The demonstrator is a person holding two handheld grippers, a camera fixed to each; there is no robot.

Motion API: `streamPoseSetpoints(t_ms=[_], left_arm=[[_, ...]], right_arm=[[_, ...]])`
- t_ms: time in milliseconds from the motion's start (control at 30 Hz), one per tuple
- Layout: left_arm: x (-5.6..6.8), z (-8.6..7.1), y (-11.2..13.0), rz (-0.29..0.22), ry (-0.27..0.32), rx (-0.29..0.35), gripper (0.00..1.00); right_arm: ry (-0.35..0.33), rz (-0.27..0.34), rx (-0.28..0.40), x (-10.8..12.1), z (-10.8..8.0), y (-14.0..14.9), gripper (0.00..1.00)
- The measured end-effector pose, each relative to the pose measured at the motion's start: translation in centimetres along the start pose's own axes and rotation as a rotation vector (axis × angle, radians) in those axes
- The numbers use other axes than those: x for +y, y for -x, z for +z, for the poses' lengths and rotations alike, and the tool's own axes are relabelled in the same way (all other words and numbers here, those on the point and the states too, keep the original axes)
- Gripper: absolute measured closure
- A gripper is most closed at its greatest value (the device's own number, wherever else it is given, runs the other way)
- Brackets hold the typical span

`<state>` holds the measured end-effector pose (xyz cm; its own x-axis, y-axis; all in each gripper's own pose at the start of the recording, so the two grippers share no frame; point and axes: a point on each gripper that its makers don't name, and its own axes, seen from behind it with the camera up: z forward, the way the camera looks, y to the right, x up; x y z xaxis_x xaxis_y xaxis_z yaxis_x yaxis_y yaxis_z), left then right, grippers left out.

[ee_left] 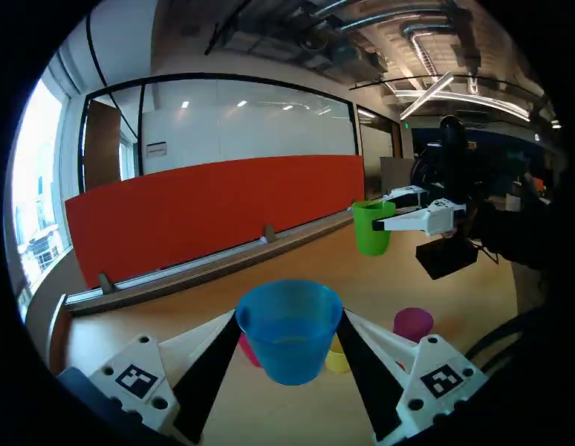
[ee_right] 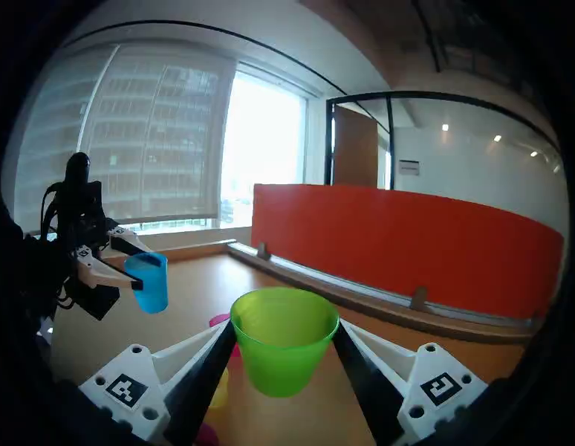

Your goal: Pour water

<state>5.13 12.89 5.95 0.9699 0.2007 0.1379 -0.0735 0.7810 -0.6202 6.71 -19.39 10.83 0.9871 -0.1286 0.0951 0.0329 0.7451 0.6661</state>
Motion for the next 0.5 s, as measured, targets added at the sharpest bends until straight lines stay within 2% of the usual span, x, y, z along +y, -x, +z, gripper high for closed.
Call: streamPoseSetpoints(t_ms=[300, 500], left_arm=[[0.0, -0.3, -0.5, -0.001, -0.006, 0.012, 0.13], [0.2, -0.5, -0.7, 0.0, -0.009, 0.018, 0.13]], right_arm=[[-0.006, -0.005, 0.035, -0.4, -0.5, -0.7, 0.07], [-0.007, 0.023, 0.055, -0.1, -0.7, -1.3, 0.08]])
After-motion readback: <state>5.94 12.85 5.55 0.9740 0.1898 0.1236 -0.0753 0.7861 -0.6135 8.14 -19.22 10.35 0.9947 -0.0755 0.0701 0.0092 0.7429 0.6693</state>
